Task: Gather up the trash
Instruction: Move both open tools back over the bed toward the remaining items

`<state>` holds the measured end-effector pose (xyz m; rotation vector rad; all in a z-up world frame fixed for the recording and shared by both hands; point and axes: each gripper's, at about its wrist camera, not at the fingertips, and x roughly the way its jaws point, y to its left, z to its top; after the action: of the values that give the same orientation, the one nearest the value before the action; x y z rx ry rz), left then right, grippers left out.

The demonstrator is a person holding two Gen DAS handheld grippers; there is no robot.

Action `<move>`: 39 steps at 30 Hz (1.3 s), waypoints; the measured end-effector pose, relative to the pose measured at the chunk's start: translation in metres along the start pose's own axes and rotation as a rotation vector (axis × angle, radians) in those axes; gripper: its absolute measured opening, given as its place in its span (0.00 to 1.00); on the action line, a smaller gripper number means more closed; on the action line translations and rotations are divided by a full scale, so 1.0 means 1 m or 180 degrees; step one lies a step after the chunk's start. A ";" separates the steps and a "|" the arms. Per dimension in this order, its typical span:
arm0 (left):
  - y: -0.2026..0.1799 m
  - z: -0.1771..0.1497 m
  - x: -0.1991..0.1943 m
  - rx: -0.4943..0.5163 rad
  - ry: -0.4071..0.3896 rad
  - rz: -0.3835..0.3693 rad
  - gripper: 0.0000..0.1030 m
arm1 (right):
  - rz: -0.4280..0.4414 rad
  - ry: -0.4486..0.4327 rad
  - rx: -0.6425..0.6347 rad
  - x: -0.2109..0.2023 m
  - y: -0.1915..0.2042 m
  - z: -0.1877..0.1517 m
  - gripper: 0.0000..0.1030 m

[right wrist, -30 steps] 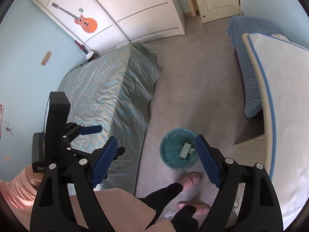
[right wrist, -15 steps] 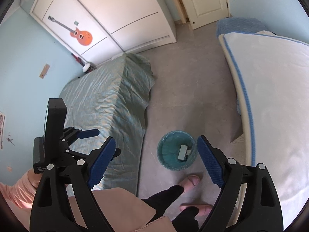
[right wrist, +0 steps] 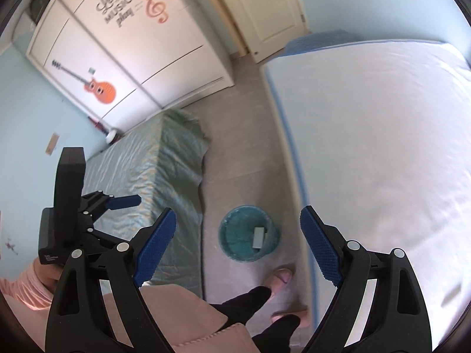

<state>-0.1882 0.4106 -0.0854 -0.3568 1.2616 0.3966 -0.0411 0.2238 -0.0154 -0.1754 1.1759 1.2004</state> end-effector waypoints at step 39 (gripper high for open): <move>-0.345 0.025 0.008 0.2043 0.0049 -0.0323 0.93 | -0.1354 -0.0649 0.1417 -0.208 -0.277 -0.165 0.86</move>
<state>-0.0009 0.1202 -0.0723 0.1240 1.3078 -0.1076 0.0979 -0.1318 -0.0527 0.0344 1.1262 0.5532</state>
